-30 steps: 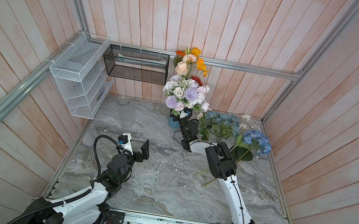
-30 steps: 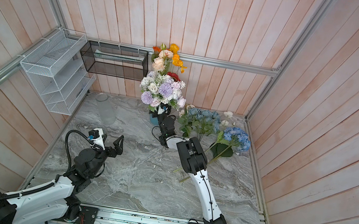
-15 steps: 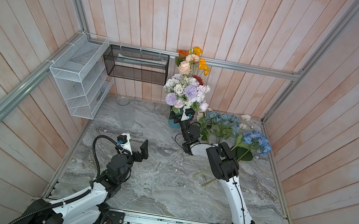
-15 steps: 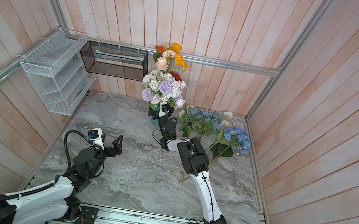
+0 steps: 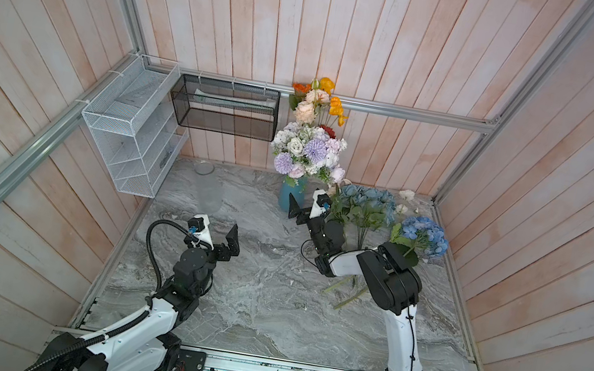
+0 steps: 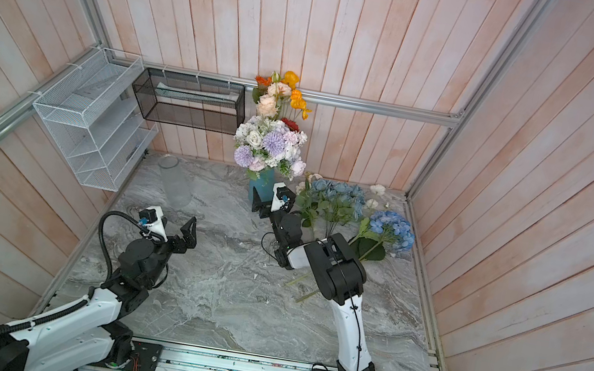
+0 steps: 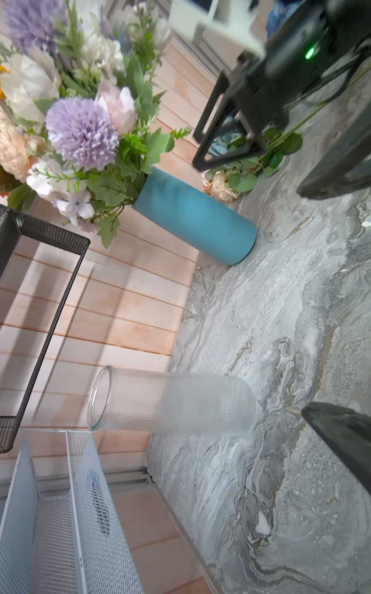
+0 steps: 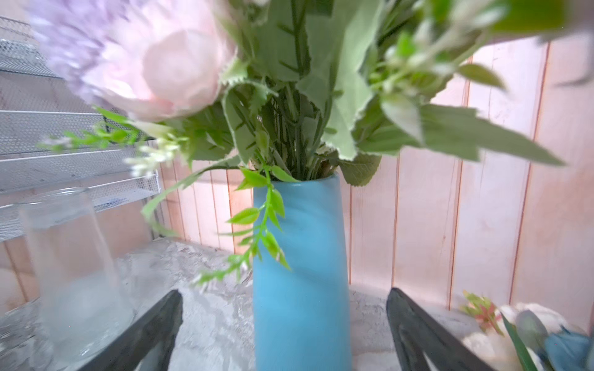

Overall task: Arrange the flowers into the vase
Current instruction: 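Release the teal vase with the right gripper while the left reaches for the glass vase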

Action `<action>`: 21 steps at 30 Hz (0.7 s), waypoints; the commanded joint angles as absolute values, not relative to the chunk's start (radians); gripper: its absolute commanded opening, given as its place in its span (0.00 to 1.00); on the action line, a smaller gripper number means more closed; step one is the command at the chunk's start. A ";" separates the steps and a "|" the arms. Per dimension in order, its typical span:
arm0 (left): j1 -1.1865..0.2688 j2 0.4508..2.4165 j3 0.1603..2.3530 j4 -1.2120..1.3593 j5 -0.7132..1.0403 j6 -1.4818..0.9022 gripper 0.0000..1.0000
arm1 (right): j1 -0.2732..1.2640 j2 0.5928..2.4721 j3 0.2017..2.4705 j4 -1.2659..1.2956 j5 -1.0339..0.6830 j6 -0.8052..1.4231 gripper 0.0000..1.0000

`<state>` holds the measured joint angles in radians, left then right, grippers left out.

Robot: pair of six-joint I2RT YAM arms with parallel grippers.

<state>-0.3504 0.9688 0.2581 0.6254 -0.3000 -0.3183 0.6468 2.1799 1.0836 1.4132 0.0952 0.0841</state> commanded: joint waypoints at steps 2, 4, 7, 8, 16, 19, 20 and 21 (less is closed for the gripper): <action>-0.310 1.052 0.340 0.609 -0.278 -0.305 1.00 | 0.657 2.005 0.915 1.337 0.104 0.156 0.98; -0.290 1.105 0.373 0.623 -0.269 -0.292 1.00 | 0.657 1.923 0.852 1.239 0.126 0.141 0.98; -0.244 1.199 0.431 0.637 -0.232 -0.279 1.00 | 0.658 1.810 0.779 1.099 0.161 0.097 0.98; -0.231 1.231 0.453 0.638 -0.228 -0.279 1.00 | 0.657 1.775 0.761 1.044 0.178 0.086 0.98; -0.143 1.397 0.596 0.627 -0.285 -0.260 1.00 | 0.597 1.562 0.692 0.721 0.262 0.174 0.98; -0.090 1.471 0.675 0.583 -0.293 -0.271 1.00 | 0.527 1.507 0.654 0.686 0.150 0.212 0.98; -0.074 1.498 0.698 0.581 -0.284 -0.270 1.00 | 0.501 1.490 0.642 0.680 0.123 0.235 0.98; -0.059 1.526 0.722 0.574 -0.281 -0.269 1.00 | 0.480 1.475 0.629 0.682 0.093 0.249 0.98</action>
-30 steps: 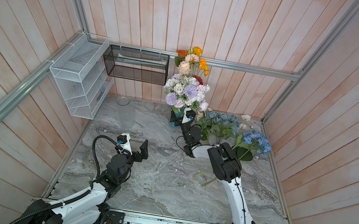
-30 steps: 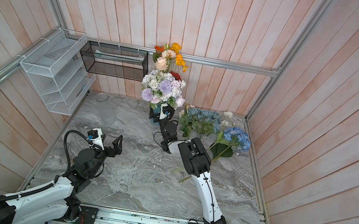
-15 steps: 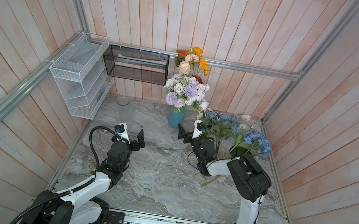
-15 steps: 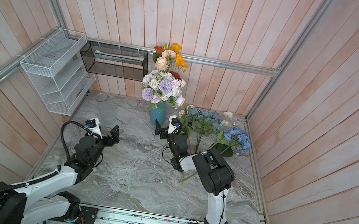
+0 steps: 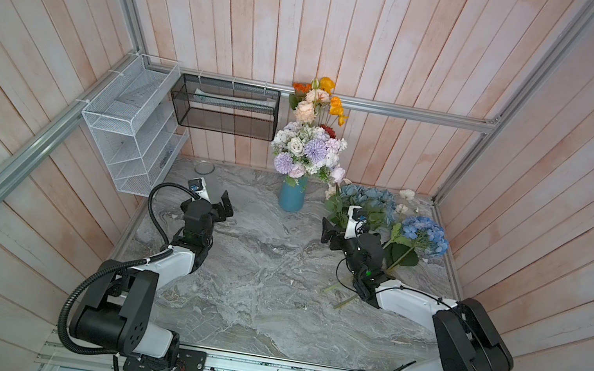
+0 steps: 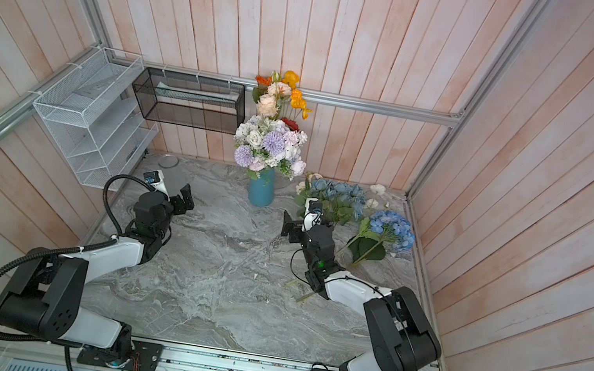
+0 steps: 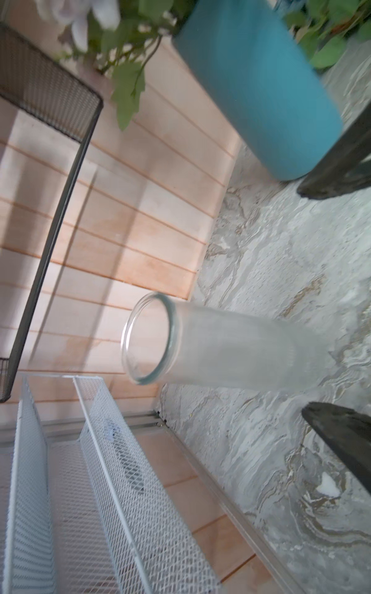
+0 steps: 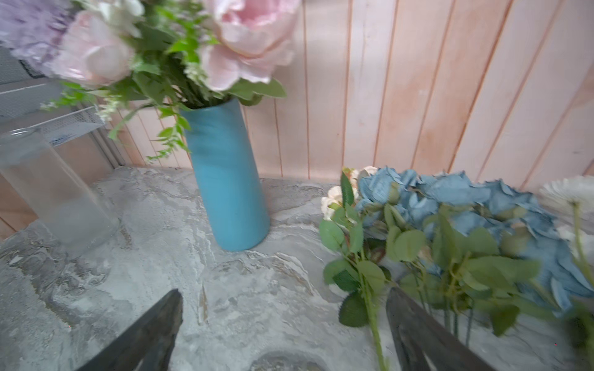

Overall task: Arrange the flowers into the vase
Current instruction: 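Release the teal vase with the right gripper while the left reaches for the glass vase, then grasp the ribbed glass vase with the left gripper while the right nears the blue roses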

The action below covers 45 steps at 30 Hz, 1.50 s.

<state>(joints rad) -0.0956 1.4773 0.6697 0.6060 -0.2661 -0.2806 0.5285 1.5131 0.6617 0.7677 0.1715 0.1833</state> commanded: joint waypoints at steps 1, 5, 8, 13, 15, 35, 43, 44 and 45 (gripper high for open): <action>-0.047 1.551 0.746 0.565 -0.281 -0.264 1.00 | 0.464 1.466 0.621 0.683 0.082 0.254 0.98; -0.013 1.656 0.852 0.540 -0.274 -0.233 1.00 | 0.445 1.441 0.607 0.669 0.107 0.234 0.98; -0.009 1.719 0.916 0.543 -0.248 -0.203 1.00 | 0.445 1.434 0.603 0.672 0.120 0.230 0.98; -0.007 1.820 1.025 0.517 -0.244 -0.149 1.00 | 0.445 1.431 0.605 0.680 0.127 0.230 0.98; -0.006 1.851 1.057 0.506 -0.245 -0.132 1.00 | 0.445 1.430 0.606 0.685 0.129 0.229 0.98; 0.005 2.014 1.202 0.516 -0.256 -0.024 0.74 | 0.446 1.391 0.622 0.647 0.205 0.205 0.98; 0.003 1.996 1.182 0.536 -0.219 0.015 0.45 | 0.445 1.408 0.632 0.645 0.213 0.204 0.98; 0.003 1.991 1.182 0.528 -0.211 0.015 0.39 | 0.445 1.410 0.634 0.644 0.218 0.202 0.98; 0.001 1.983 1.180 0.523 -0.206 0.013 0.32 | 0.446 1.410 0.634 0.643 0.226 0.198 0.98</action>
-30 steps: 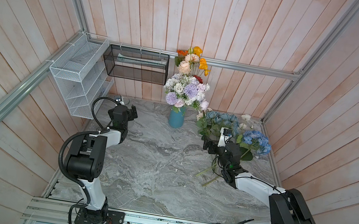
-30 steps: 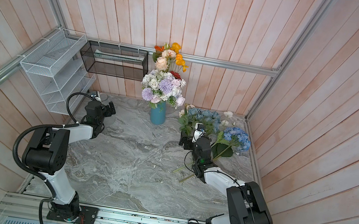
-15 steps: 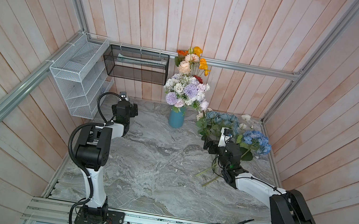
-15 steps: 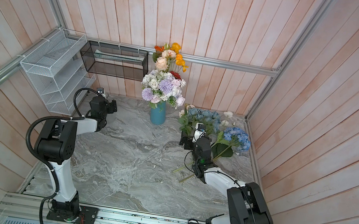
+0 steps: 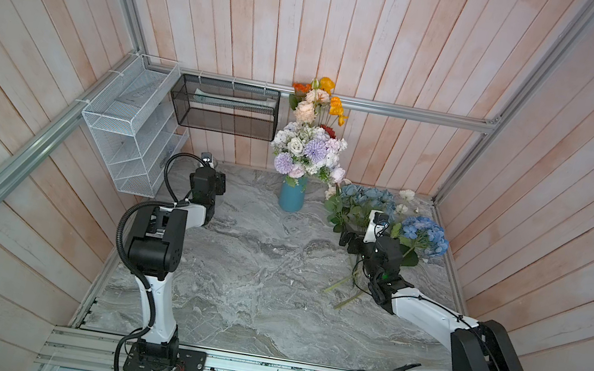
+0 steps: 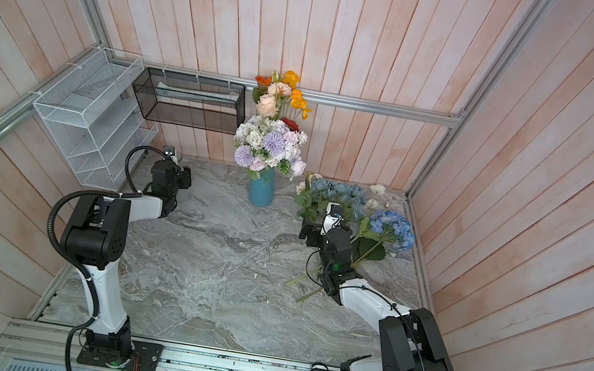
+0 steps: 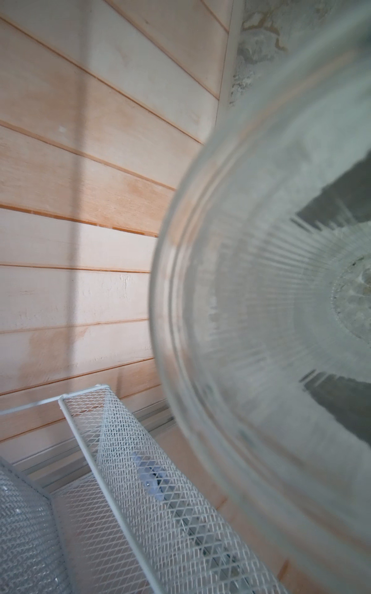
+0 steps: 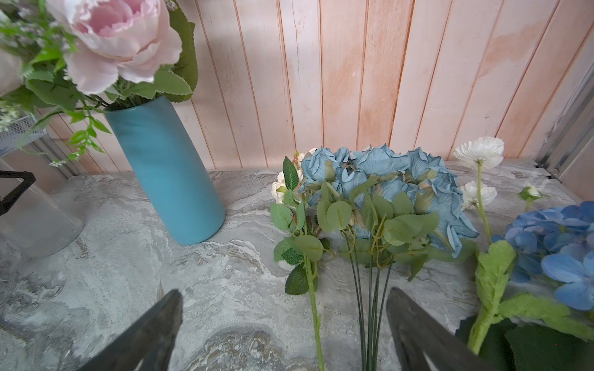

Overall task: Arrange the flowers into the vase
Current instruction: 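Grasp the ribbed glass vase with the left gripper while the right nears the blue roses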

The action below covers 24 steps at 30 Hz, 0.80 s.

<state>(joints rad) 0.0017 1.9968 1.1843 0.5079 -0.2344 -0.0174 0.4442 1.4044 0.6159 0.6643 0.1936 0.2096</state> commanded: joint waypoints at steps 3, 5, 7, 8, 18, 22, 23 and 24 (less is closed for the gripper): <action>-0.010 1.954 1.166 0.518 -0.201 0.006 0.06 | 0.445 1.406 0.632 0.643 0.263 0.179 0.98; -0.030 1.922 1.148 0.517 -0.202 0.000 0.01 | 0.445 1.400 0.631 0.636 0.297 0.168 0.98; -0.058 1.880 1.115 0.532 -0.212 -0.009 0.00 | 0.445 1.394 0.630 0.625 0.331 0.161 0.98; -0.076 1.856 1.094 0.546 -0.220 -0.013 0.00 | 0.444 1.390 0.631 0.617 0.343 0.160 0.98; -0.340 1.623 0.974 0.472 -0.278 -0.063 0.00 | 0.416 1.347 0.612 0.568 0.430 0.189 0.98; -0.482 1.554 0.943 0.393 -0.304 -0.120 0.00 | 0.364 1.323 0.602 0.532 0.441 0.230 0.98; -0.517 1.540 0.938 0.370 -0.315 -0.130 0.00 | 0.339 1.319 0.608 0.505 0.431 0.250 0.98; -0.556 1.524 0.931 0.356 -0.331 -0.133 0.00 | 0.319 1.316 0.619 0.475 0.413 0.269 0.98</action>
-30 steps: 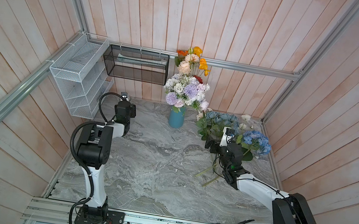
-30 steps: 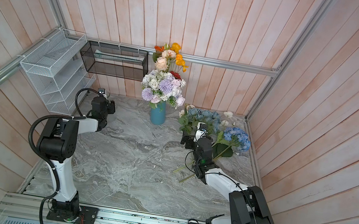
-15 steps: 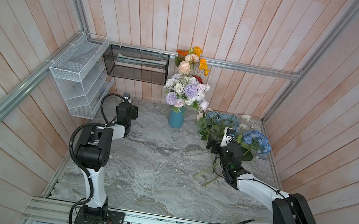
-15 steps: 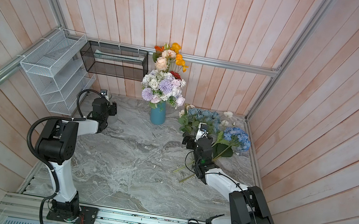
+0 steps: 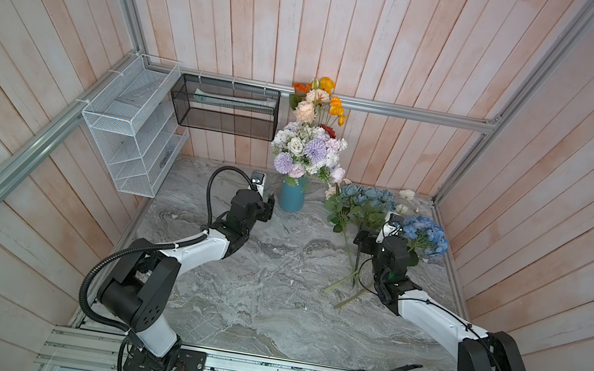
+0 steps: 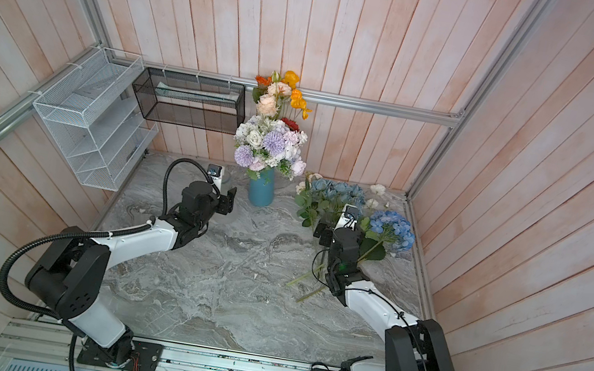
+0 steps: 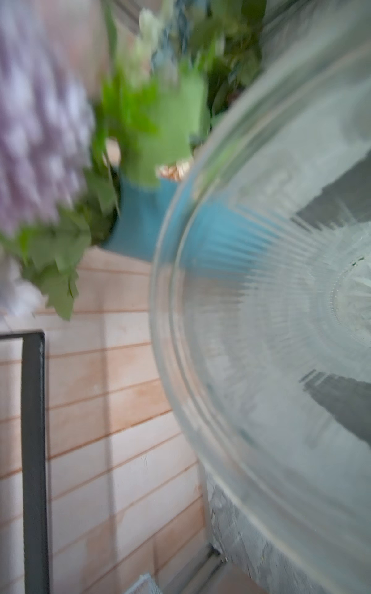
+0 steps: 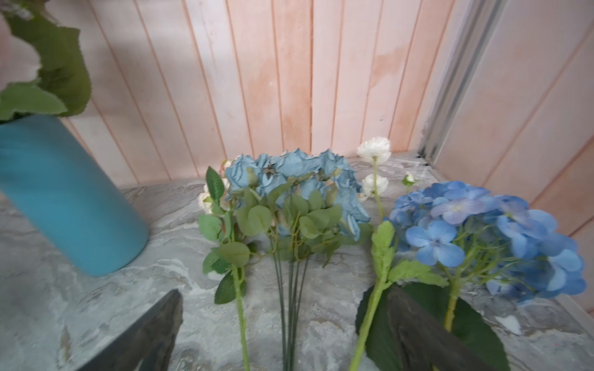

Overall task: Arrange the flowers into the vase
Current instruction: 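Grasp the ribbed glass vase with the left gripper while the right nears the blue roses, then grasp the blue rose stems with the right gripper while the left carries the glass vase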

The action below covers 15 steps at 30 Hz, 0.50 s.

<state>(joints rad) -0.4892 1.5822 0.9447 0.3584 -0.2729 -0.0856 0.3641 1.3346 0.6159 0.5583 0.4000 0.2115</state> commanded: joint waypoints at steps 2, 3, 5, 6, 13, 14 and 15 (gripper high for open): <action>-0.624 1.498 0.918 0.340 -0.378 -0.149 0.00 | 0.276 1.316 0.632 0.432 0.389 0.286 0.98; -0.655 1.484 0.908 0.334 -0.400 -0.168 0.00 | 0.260 1.316 0.635 0.421 0.380 0.292 0.98; -0.709 1.463 0.889 0.328 -0.439 -0.208 0.00 | 0.229 1.318 0.639 0.395 0.374 0.308 0.98; -0.736 1.455 0.878 0.330 -0.457 -0.231 0.00 | 0.214 1.318 0.643 0.381 0.374 0.321 0.98; -0.856 1.471 0.821 0.402 -0.517 -0.245 0.00 | 0.139 1.313 0.643 0.345 0.263 0.378 0.98; -0.863 1.480 0.823 0.396 -0.521 -0.240 0.00 | 0.134 1.311 0.645 0.338 0.260 0.383 0.98; -0.870 1.489 0.827 0.388 -0.529 -0.237 0.00 | 0.132 1.307 0.647 0.332 0.260 0.383 0.98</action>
